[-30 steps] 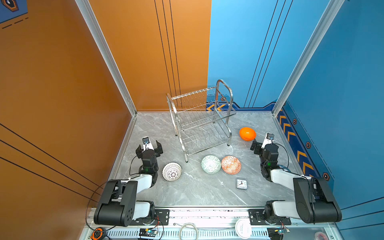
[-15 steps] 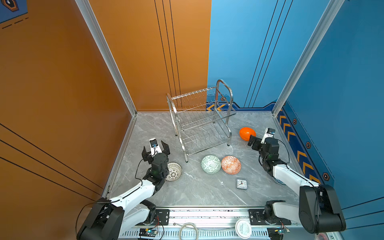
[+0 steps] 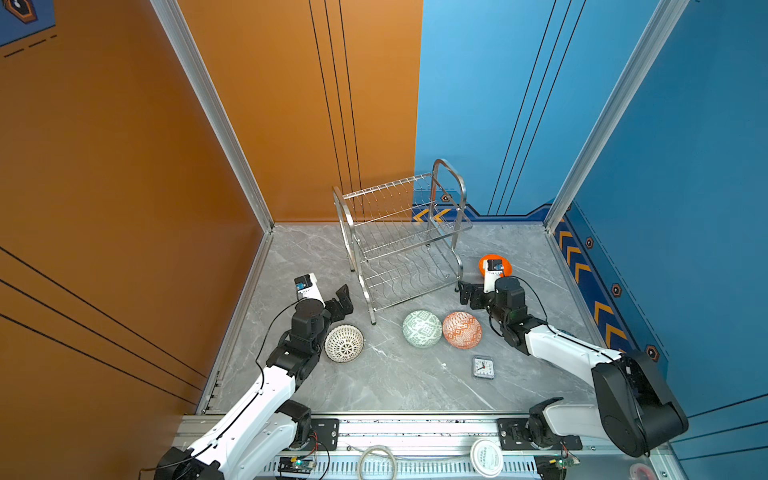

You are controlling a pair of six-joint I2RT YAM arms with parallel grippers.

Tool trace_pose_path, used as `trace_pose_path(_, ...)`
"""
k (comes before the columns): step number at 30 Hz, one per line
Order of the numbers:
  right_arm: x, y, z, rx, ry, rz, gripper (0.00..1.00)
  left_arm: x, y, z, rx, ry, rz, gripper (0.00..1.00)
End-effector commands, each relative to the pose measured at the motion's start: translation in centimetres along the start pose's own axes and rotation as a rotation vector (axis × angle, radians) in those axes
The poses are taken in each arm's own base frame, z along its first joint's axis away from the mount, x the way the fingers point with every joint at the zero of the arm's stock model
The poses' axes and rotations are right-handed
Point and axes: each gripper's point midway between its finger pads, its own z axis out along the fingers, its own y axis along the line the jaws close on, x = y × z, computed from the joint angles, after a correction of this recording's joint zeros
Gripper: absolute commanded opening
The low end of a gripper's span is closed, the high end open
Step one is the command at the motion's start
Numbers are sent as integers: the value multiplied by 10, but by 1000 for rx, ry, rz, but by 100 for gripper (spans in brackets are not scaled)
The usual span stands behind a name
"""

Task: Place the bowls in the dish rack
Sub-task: 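Move the right gripper toward the orange bowl while the left gripper approaches the rack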

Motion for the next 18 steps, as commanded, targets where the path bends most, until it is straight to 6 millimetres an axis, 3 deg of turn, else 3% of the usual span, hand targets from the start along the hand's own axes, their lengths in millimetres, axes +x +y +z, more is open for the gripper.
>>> trace_pose_path(1,-25,7,8,-6,-47,-9,94,8,-31,1,106,78,1,98)
trace_pose_path(7,-39,2,32,55,-51,-2,85,17,-55,12,155,139,67,98)
trace_pose_path(18,-34,6,62,50,-21,1,70,31,-62,42,121,214,115,98)
